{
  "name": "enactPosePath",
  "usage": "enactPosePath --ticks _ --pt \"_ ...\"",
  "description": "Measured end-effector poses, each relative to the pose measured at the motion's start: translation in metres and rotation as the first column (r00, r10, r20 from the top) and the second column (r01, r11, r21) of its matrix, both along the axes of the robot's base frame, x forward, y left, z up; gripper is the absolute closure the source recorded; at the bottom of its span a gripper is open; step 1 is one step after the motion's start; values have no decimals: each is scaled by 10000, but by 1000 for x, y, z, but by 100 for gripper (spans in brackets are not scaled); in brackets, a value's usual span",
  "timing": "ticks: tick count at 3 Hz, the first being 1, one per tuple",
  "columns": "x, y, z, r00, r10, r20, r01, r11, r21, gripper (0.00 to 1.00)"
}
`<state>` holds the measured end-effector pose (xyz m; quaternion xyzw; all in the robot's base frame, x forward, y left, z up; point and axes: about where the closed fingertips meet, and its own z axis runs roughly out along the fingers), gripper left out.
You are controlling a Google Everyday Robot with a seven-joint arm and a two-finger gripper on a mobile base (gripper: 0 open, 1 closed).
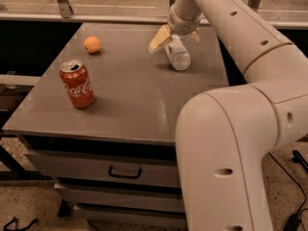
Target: Place blue plastic bottle upright
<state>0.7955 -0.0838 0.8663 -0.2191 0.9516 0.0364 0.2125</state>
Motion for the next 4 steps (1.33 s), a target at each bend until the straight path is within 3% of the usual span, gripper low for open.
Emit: enactPosePath --ticks 1,3,4 --pt "8 0 -13 9992 -121 -391 128 9998 182 0" --pt "9 10 -27 9945 497 -918 -442 9972 601 41" --pt "3 28 -28 9810 1592 -1107 -1571 9872 280 64"
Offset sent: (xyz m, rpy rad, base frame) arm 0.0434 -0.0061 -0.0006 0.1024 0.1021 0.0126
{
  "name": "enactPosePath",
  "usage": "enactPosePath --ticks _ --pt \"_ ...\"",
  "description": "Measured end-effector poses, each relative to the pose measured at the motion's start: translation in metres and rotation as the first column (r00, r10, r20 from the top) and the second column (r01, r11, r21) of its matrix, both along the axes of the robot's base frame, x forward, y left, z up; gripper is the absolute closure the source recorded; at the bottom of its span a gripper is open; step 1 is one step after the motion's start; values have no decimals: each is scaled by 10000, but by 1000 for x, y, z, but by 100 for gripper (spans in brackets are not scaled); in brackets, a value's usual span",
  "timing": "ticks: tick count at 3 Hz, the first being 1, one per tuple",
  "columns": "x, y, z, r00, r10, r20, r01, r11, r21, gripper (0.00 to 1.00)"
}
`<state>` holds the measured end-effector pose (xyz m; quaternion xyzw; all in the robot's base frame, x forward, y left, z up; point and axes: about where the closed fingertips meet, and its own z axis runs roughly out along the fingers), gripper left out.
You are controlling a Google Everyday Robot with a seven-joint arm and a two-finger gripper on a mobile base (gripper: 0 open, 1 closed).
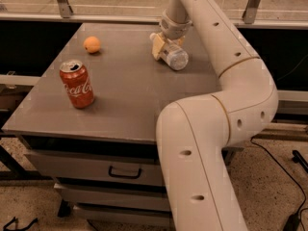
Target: Place blue plastic bottle upright
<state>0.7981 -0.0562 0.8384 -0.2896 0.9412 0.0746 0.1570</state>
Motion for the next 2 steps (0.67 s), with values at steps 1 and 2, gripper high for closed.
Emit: enactPosePath --ticks 1,2 --pt "-4 7 33 9930 928 724 -964 9942 478 87" --pt "-17 3 84 9710 1587 1787 -1862 9711 1496 100"
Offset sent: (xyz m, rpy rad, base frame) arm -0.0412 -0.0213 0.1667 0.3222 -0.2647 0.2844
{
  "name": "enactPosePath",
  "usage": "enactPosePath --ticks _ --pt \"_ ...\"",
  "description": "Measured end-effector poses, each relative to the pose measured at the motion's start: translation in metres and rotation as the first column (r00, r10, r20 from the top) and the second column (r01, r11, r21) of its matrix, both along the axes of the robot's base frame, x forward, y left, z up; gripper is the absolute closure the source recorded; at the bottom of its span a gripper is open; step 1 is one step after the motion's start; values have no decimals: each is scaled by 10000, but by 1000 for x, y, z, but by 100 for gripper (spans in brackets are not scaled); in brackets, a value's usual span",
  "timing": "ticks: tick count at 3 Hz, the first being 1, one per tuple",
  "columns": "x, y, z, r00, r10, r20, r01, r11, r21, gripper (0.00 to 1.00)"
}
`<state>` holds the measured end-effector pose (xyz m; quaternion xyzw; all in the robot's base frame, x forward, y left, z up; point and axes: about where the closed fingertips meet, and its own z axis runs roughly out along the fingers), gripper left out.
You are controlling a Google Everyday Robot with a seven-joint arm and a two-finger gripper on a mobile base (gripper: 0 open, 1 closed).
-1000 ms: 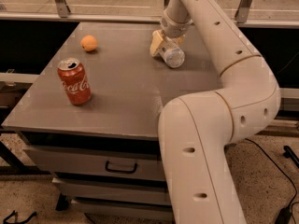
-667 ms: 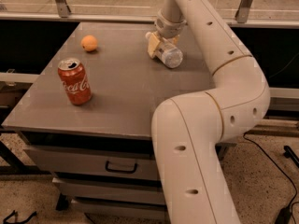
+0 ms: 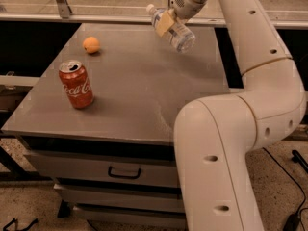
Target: Place blue plastic bottle upright
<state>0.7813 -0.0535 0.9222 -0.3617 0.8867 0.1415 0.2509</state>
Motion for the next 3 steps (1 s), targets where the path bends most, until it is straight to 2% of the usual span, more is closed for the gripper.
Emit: enactPosePath --ticks 1,2,3 --pt "-17 -16 54 9868 871 1366 -1086 9812 1595 100" --pt "-40 -38 99 9532 1404 2677 -2105 9439 2543 100" --pt "-55 -60 126 9182 1438 3690 -2734 9043 3279 100"
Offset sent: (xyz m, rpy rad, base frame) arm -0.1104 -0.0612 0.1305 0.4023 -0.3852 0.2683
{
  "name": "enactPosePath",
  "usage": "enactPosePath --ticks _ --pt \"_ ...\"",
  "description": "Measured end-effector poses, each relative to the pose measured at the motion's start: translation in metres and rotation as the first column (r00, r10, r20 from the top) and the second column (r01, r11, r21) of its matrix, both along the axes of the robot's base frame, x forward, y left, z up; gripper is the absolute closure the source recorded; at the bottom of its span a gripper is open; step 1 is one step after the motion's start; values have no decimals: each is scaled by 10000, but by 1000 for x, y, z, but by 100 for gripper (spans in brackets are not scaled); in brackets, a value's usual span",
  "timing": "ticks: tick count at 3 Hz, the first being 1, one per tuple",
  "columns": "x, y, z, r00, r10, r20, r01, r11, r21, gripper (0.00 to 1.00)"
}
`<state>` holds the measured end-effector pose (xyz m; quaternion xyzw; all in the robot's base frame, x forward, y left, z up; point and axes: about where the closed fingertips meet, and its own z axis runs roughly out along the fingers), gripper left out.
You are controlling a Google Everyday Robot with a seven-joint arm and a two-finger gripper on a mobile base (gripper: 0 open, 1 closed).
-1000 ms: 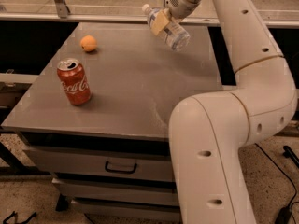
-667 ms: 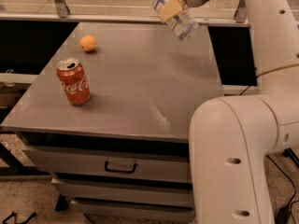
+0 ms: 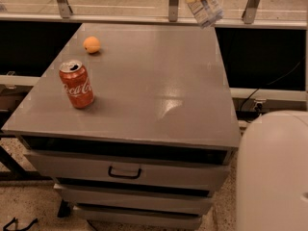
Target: Place blue plastic bottle upright
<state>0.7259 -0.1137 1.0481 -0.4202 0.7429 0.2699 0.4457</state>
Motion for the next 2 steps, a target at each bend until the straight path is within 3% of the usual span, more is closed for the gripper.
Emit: enactPosePath --ticks 1,2 --pt "-18 -29 24 9959 -166 887 48 9912 1320 100" --pt "-48 -59 54 9742 -831 2098 311 9703 2401 100"
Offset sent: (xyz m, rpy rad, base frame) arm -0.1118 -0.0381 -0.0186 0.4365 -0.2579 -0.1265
